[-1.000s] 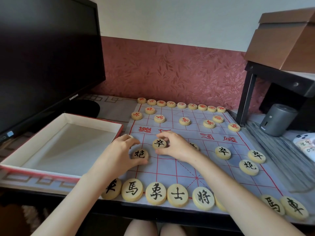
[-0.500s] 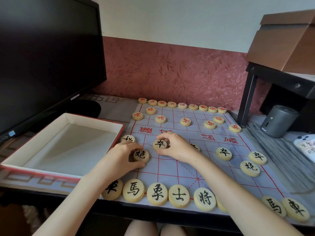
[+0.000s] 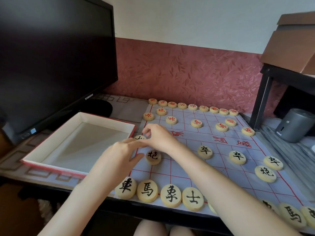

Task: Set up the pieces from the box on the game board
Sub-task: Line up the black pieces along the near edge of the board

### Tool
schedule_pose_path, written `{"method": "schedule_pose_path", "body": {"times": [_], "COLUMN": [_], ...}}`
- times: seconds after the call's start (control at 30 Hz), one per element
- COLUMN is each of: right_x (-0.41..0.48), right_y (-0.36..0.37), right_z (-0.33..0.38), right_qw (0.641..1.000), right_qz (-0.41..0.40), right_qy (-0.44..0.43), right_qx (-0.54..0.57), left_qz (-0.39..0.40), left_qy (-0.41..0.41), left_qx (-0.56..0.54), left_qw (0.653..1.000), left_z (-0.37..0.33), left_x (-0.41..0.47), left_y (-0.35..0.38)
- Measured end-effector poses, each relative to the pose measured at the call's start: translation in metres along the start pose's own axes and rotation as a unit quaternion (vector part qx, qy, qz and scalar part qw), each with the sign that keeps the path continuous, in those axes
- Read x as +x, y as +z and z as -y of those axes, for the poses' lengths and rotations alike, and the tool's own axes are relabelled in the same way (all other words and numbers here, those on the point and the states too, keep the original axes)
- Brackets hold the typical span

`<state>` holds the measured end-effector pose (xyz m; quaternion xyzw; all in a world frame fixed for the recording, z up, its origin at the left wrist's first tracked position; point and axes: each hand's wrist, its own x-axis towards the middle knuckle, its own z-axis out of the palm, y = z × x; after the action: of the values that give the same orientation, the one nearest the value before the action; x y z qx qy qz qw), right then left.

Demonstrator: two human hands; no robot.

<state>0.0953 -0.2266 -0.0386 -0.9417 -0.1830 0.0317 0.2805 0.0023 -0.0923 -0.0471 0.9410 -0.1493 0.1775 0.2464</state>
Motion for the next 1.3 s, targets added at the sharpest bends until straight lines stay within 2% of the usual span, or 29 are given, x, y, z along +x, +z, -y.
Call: {"method": "schedule_pose_path", "body": {"times": [0.07,0.17,0.3,0.53,0.67,0.8,1.3], "right_x": [0.004,0.005,0.008,0.012,0.010,0.012,0.013], "right_y": [0.004,0.007,0.008,0.006,0.008,0.014,0.013], "right_z": [0.010,0.017,0.015,0.004,0.000,0.001,-0.002], "right_qw": [0.999,0.997,0.999,0.996,0.999,0.999,0.998], "right_qz": [0.006,0.005,0.015,0.073,0.025,0.014,0.060], "right_qy": [0.011,0.017,0.019,0.006,0.020,0.033,-0.002], "right_qx": [-0.037,-0.075,-0.046,0.052,-0.013,-0.004,0.008], "left_qz": [-0.025,-0.008,-0.002,-0.013,-0.007,-0.009,-0.018], "left_qy": [-0.024,-0.092,-0.145,-0.133,-0.129,-0.123,-0.118], "left_qx": [0.030,0.075,0.032,-0.001,0.001,-0.006,-0.024], "left_qw": [0.999,0.993,0.989,0.991,0.992,0.992,0.993], "left_z": [0.007,0.026,0.039,0.034,0.034,0.034,0.037], "left_x": [0.000,0.000,-0.001,0.004,0.008,0.010,0.012], "left_y": [-0.010,-0.016,-0.017,-0.013,-0.012,-0.011,-0.009]}}
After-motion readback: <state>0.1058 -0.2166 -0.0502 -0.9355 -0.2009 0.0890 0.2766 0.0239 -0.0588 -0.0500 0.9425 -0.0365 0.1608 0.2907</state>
